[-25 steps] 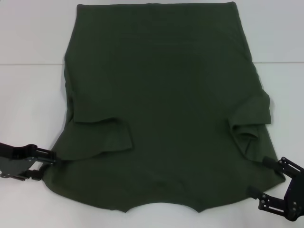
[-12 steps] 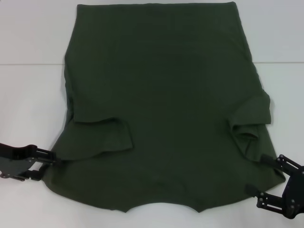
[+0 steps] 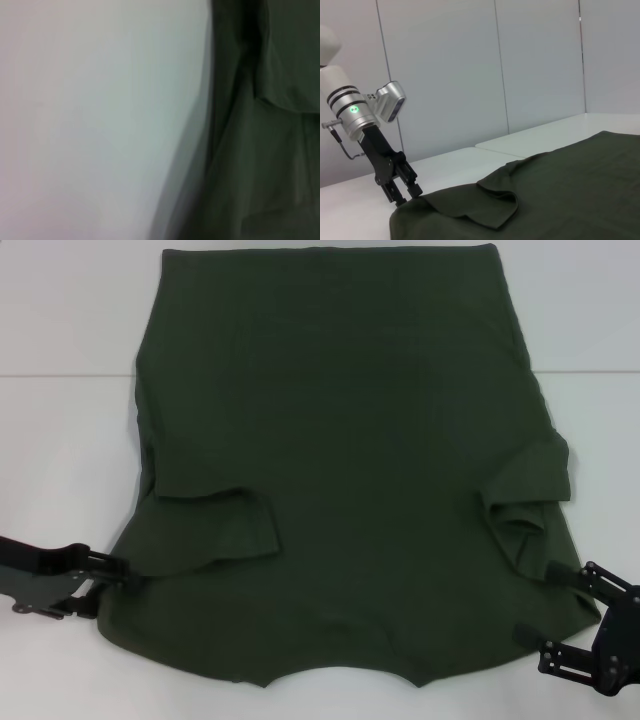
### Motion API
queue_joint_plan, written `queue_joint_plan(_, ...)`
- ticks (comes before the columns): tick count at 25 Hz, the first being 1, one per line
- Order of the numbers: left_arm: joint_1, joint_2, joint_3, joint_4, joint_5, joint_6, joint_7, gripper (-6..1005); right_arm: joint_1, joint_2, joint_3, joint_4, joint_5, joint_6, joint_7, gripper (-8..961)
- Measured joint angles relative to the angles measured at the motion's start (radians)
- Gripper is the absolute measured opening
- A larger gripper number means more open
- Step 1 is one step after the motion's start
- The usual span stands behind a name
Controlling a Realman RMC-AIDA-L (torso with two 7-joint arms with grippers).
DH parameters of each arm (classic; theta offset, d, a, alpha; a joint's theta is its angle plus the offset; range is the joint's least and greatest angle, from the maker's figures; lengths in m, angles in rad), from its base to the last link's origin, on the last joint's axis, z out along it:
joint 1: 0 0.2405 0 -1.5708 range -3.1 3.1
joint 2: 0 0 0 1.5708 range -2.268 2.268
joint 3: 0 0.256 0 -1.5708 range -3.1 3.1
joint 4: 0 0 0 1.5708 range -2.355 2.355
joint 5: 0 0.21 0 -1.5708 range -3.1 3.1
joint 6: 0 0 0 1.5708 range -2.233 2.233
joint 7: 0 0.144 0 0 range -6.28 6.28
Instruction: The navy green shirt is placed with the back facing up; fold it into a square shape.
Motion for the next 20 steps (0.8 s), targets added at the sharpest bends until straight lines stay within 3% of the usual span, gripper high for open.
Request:
queue_joint_plan(5,-0.019,-0.012,0.013,-0.004,0.000,0.001,0.001,750,0.001,0.000,0.000,0.000,0.000,0.000,0.000,928)
queue_joint_plan(15,-0.050,-0.015,0.034,-0.020,-0.002,-0.002,0.004,744,0.005,-0.001,0.007,0.000,0.000,0.000,0.000,928)
queue_joint_plan(20,-0.045,-0.027,0.051,0.014,-0.003,0.003,0.029,658,0.005,-0.002,0.010,0.000,0.006,-0.001,0.009,928)
